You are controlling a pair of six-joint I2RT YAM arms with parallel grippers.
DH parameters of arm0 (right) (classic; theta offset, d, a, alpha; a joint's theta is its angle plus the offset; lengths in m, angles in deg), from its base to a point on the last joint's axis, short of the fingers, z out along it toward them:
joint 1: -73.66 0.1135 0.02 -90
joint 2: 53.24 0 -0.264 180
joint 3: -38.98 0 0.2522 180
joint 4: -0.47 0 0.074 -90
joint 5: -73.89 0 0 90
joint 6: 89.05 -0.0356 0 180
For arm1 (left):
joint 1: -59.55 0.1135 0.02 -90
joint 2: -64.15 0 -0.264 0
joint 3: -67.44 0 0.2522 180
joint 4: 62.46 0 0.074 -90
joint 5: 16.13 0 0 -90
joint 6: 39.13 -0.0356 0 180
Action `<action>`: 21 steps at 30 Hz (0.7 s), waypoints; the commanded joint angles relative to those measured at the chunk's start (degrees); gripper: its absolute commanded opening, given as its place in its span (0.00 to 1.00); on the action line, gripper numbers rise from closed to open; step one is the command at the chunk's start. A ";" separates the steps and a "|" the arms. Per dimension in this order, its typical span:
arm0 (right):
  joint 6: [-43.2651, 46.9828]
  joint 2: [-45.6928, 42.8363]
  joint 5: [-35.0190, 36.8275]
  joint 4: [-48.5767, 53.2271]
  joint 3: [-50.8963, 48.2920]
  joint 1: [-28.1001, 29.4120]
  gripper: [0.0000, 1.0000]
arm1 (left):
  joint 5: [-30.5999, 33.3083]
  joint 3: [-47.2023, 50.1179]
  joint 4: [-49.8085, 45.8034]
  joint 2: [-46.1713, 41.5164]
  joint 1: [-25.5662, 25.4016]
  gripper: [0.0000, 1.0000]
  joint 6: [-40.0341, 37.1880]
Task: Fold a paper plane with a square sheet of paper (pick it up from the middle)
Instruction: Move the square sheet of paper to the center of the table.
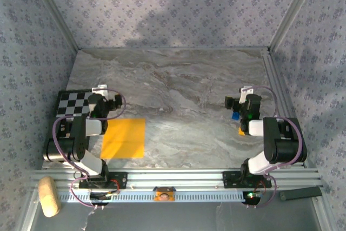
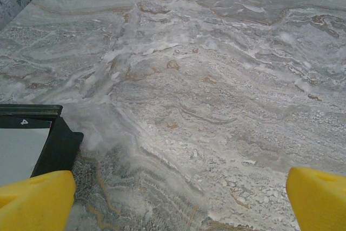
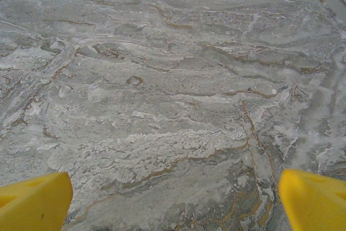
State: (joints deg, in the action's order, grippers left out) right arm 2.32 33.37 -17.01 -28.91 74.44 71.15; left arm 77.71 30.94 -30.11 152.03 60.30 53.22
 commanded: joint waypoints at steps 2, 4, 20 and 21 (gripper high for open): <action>0.42 0.40 -0.54 -0.81 1.16 -0.30 1.00 | -1.00 -1.08 0.25 0.01 0.38 1.00 -0.51; 0.39 0.42 -0.50 -0.77 1.19 -0.32 1.00 | -1.02 -1.04 0.30 0.03 0.39 1.00 -0.50; 0.30 0.51 -0.77 -0.63 1.34 -0.50 1.00 | -1.01 -1.11 0.13 0.06 0.39 1.00 -0.46; 0.31 0.42 -0.54 -0.71 1.26 -0.40 1.00 | -1.02 -1.07 0.29 0.03 0.38 1.00 -0.52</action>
State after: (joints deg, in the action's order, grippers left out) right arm 2.32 33.37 -17.23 -28.89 74.44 70.91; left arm 77.71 30.94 -30.11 152.03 60.30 53.22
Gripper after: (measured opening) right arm 0.995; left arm 0.996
